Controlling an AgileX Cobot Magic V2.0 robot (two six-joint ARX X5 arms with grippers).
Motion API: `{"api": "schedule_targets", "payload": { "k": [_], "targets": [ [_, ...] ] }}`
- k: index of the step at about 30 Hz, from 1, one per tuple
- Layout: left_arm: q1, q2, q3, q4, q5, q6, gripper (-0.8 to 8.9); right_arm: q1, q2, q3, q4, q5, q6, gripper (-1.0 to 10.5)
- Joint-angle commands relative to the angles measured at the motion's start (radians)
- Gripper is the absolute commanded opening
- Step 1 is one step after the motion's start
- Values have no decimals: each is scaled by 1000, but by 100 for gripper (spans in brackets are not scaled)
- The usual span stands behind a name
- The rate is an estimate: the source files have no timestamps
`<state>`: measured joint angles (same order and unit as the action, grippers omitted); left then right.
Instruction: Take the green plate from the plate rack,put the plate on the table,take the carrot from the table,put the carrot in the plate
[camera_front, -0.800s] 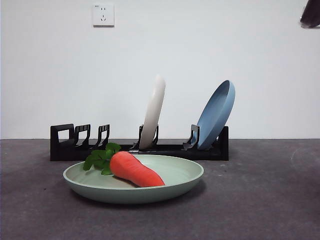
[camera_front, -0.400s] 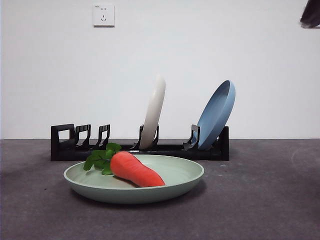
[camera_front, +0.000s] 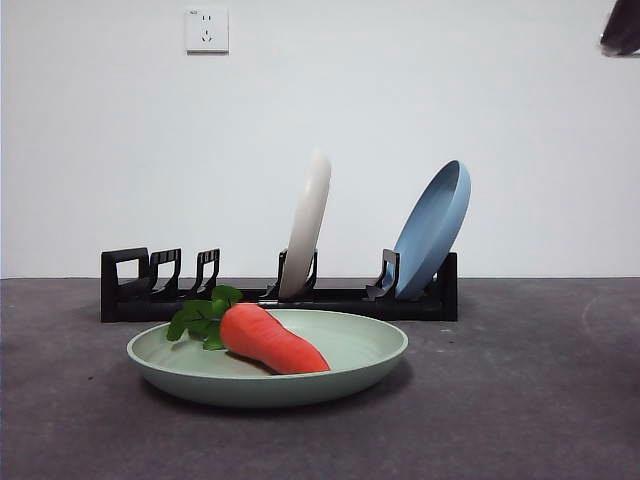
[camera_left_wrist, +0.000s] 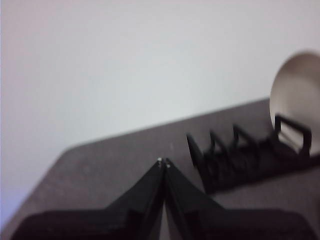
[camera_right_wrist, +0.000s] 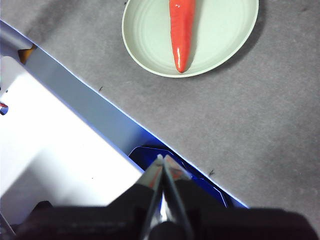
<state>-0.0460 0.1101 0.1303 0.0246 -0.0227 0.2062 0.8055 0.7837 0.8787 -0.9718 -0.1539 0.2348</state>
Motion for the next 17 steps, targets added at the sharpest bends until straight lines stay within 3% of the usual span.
{"api": "schedule_targets", "payload": {
  "k": [1, 12, 17],
  "targets": [
    [6, -37, -68, 3, 2, -33, -2, 2, -1, -3, 5, 3, -8, 1],
    [9, -109, -127, -198, 2, -76, -2, 2, -2, -3, 5, 3, -8, 1],
    [9, -108, -127, -206, 26, -80, -2, 2, -1, -3, 5, 3, -8, 1]
  ]
}}
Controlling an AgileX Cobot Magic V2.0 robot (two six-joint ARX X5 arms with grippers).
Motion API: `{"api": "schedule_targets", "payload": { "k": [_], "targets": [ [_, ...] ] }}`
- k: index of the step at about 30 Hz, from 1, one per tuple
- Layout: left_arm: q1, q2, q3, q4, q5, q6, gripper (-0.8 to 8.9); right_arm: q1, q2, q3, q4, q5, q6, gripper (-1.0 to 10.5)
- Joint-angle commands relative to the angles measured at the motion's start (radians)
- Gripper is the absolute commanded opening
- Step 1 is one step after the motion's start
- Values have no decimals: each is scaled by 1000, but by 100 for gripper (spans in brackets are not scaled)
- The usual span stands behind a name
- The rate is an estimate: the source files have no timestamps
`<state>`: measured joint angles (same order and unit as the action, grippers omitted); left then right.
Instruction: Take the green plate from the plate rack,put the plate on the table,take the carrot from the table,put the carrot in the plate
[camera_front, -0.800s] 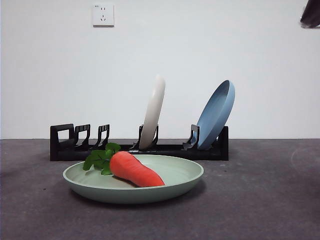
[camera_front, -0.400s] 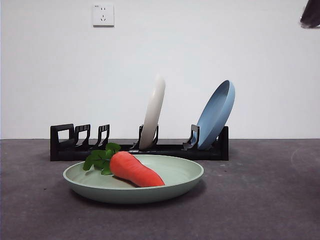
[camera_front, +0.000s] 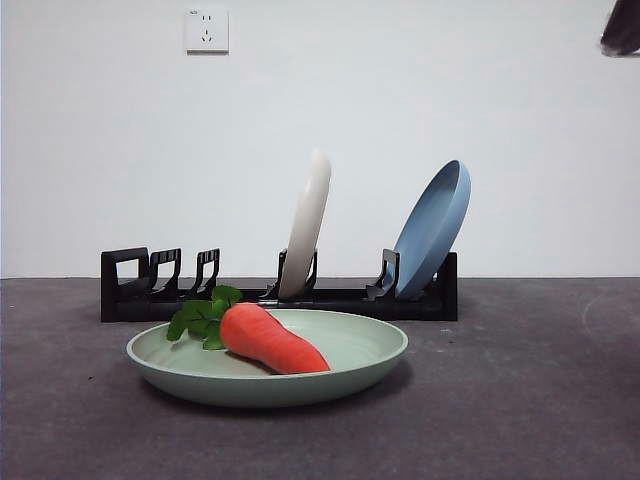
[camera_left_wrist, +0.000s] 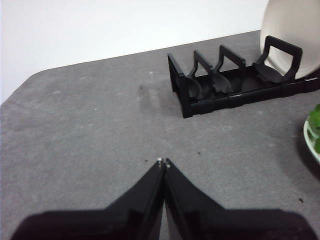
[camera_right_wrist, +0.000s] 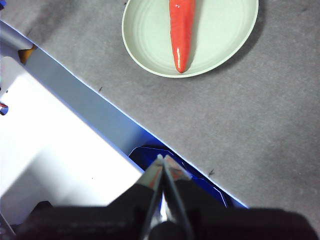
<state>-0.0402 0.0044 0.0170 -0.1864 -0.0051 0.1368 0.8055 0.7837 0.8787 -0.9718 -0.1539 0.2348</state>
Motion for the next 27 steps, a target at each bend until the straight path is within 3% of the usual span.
{"api": "schedule_targets", "payload": {
  "k": [1, 19, 23, 27],
  "targets": [
    [3, -3, -13, 5, 8, -11, -2, 2, -1, -3, 5, 3, -8, 1],
    [3, -3, -13, 5, 8, -11, -2, -2, -10, -3, 4, 3, -8, 1],
    [3, -3, -13, 5, 8, -11, -2, -92, -66, -5, 41, 26, -117, 1],
    [3, -3, -13, 5, 8, -11, -2, -290, -166, -38, 177, -12, -167, 1]
  ]
}}
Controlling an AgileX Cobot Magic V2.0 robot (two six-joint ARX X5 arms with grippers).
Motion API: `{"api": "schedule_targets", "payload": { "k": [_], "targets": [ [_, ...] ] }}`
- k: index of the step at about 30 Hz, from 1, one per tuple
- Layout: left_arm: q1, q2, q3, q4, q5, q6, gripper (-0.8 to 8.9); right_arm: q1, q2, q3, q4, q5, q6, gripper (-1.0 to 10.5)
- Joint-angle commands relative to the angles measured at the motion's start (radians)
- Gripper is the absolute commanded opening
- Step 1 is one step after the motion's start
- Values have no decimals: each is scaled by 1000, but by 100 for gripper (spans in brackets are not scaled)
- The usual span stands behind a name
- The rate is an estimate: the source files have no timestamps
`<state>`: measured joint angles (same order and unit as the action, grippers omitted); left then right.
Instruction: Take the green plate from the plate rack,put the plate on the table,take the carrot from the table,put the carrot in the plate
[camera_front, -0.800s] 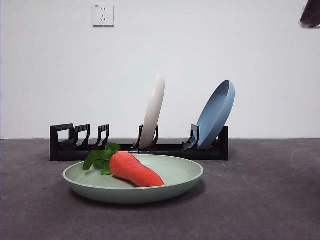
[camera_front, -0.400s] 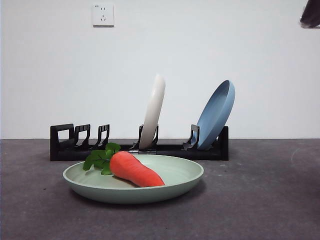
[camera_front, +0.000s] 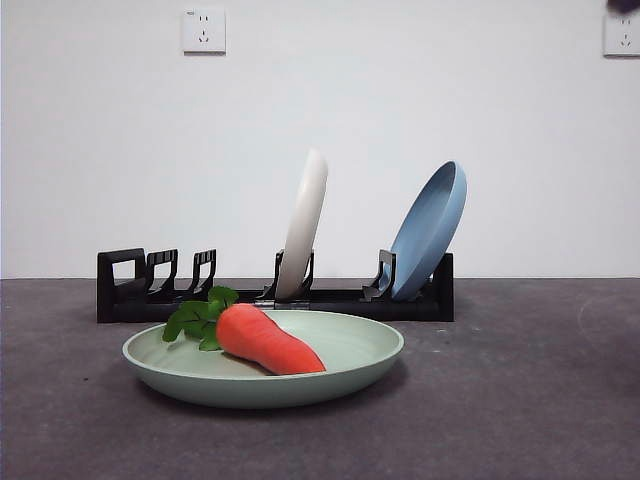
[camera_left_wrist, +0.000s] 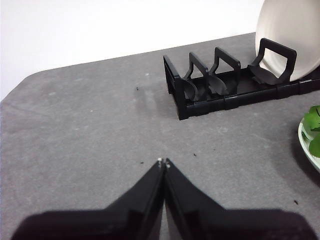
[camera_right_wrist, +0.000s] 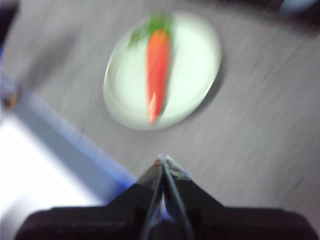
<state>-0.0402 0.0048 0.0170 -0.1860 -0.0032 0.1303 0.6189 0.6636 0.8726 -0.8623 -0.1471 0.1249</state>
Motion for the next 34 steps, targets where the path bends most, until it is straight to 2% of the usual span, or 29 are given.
{"api": "schedule_targets", "payload": {
  "k": [1, 6, 10, 14, 18, 27, 34],
  "targets": [
    [3, -3, -13, 5, 6, -4, -2, -167, -82, -55, 106, -33, -58, 1],
    [3, -3, -13, 5, 6, -4, -2, -425, -249, -227, 292, -35, -105, 1],
    [3, -3, -13, 5, 6, -4, -2, -527, -392, -420, 488, -36, -112, 1],
    [3, -3, -13, 5, 6, -4, -2, -546, -504, -585, 639, -35, -111, 1],
    [3, -3, -13, 5, 6, -4, -2, -546, -577, -705, 714, -34, -111, 1],
    [3, -3, -13, 5, 6, -4, -2, -545, -639, -834, 723, -35, -91, 1],
    [3, -3, -13, 5, 6, -4, -2, -544, -663, -867, 692, -36, -72, 1]
  ]
}}
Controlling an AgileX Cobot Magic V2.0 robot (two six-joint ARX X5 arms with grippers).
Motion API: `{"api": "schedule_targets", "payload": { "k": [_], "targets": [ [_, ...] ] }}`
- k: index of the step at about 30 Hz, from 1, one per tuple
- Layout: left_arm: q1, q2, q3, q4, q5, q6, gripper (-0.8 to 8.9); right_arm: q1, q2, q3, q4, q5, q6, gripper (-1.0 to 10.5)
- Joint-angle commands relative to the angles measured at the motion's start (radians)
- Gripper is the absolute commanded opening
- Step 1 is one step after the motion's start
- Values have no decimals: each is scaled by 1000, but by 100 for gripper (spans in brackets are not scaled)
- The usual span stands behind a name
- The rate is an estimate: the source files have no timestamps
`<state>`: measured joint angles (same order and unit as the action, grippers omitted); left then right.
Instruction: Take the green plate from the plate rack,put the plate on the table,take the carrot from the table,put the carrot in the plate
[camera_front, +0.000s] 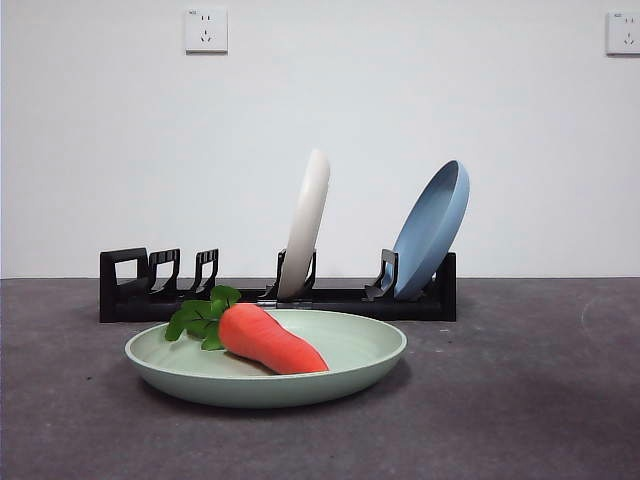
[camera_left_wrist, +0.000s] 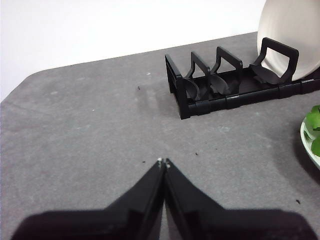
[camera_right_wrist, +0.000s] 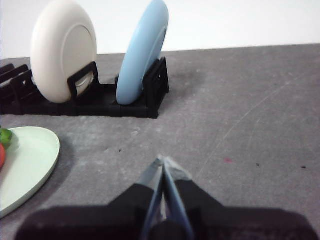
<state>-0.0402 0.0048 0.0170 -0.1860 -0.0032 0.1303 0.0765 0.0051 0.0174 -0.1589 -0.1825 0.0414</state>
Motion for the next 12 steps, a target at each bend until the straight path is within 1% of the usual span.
{"api": "schedule_targets", "payload": {
  "k": [1, 4, 12],
  "targets": [
    [3, -3, -13, 5, 6, -4, -2, -2, -4, -12, -11, 0, 11, 1],
    [3, -3, -13, 5, 6, -4, -2, -2, -4, -11, -7, 0, 32, 1],
    [3, -3, -13, 5, 6, -4, -2, -2, 2, -11, -7, 2, 32, 1]
  ]
}}
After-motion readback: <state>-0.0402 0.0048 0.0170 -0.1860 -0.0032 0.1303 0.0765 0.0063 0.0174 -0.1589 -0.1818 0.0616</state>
